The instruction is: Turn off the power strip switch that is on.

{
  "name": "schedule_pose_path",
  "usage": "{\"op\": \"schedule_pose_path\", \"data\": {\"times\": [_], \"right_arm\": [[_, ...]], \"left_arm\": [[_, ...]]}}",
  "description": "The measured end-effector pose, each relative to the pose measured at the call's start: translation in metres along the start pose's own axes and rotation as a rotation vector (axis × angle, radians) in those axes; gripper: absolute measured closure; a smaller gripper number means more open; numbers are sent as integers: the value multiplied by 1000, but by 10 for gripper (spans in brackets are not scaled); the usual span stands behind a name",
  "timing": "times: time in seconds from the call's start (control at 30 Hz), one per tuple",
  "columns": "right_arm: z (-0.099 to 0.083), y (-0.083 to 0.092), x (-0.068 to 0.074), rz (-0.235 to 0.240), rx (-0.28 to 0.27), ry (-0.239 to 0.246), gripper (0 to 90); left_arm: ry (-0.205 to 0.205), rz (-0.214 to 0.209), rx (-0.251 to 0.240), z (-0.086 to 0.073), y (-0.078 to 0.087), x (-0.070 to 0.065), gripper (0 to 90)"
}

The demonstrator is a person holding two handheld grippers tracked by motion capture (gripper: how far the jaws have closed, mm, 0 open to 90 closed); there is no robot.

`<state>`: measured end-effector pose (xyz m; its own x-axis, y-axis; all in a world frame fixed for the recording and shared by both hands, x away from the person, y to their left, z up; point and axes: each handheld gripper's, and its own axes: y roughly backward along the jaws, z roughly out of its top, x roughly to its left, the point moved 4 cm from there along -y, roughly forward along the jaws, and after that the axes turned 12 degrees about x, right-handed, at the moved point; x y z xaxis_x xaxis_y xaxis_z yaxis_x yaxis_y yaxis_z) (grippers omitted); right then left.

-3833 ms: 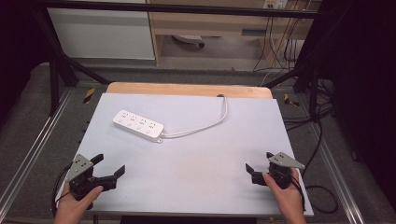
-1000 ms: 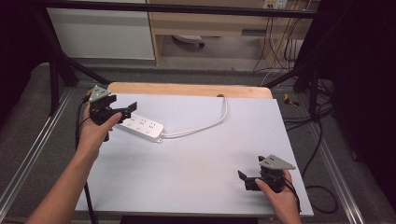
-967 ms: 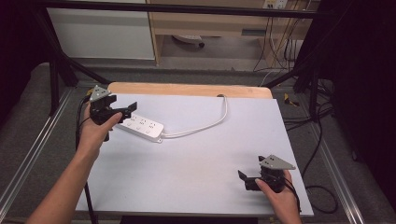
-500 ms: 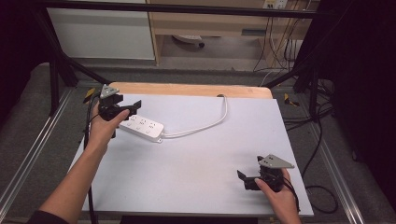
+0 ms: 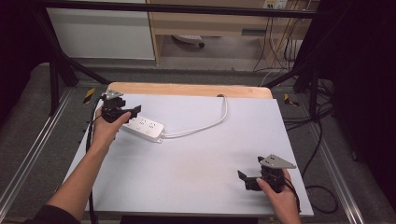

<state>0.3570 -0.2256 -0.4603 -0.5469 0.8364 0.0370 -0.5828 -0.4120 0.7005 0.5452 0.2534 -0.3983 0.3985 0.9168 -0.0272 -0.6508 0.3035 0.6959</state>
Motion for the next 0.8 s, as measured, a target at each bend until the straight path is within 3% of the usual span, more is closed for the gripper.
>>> {"op": "schedule_pose_path", "data": {"times": [0.17,0.23,0.3,0.53,0.8], "right_arm": [[-1,0,0,3,6,2,29],[-1,0,0,3,6,3,28],[-1,-1,0,4,9,2,29],[-2,-1,0,2,19,3,29],[-2,-1,1,11,43,-3,32]], "left_arm": [[28,-20,-1,-6,-5,2,385],[23,-37,24,-9,-9,1,406],[4,-25,58,-12,-13,-2,408],[7,-14,60,-18,-20,-5,476],[-16,-17,27,-22,-18,-7,694]]}}
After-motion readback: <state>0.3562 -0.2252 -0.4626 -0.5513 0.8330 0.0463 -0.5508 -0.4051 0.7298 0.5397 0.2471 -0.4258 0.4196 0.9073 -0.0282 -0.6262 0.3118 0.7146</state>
